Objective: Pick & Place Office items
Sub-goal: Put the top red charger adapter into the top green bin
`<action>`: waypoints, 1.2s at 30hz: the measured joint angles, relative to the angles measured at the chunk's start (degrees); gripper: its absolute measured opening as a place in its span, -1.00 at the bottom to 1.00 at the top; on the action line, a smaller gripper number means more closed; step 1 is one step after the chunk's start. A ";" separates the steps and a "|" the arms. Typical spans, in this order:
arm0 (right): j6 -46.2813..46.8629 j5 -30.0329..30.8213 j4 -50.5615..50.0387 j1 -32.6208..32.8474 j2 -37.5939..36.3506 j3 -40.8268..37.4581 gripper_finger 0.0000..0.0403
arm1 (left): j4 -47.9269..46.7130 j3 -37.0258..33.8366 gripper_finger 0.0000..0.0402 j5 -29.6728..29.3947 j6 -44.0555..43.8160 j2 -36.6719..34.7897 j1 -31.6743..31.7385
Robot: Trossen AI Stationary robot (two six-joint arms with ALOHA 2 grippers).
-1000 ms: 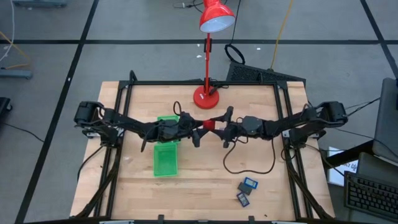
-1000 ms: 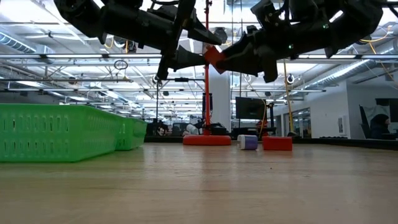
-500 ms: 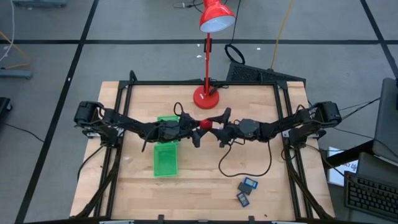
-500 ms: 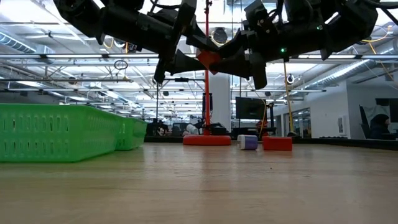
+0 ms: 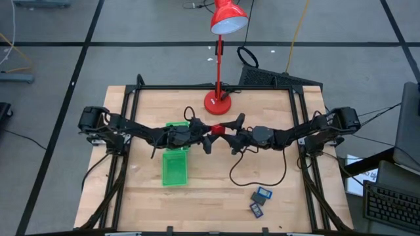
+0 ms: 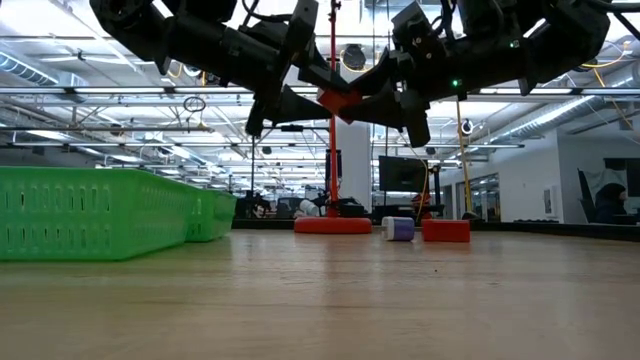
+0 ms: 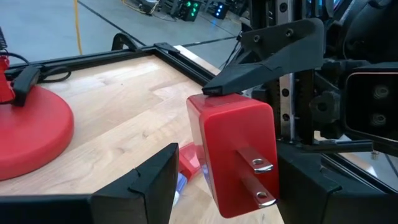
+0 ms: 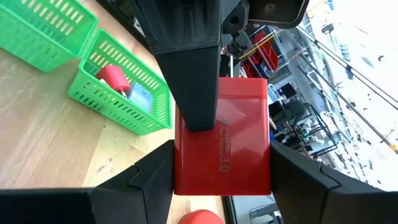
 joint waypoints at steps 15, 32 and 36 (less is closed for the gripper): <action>0.31 -0.34 0.00 0.07 0.00 -0.09 0.05 | -2.31 0.04 0.13 -1.06 0.14 -0.07 1.05; 1.39 -1.79 0.43 0.26 -0.09 -0.09 0.05 | -0.58 -0.02 0.13 1.47 1.89 0.02 1.24; 1.38 -1.82 0.41 0.26 -0.09 -0.09 0.05 | -0.46 -0.02 0.13 1.72 3.26 0.02 1.27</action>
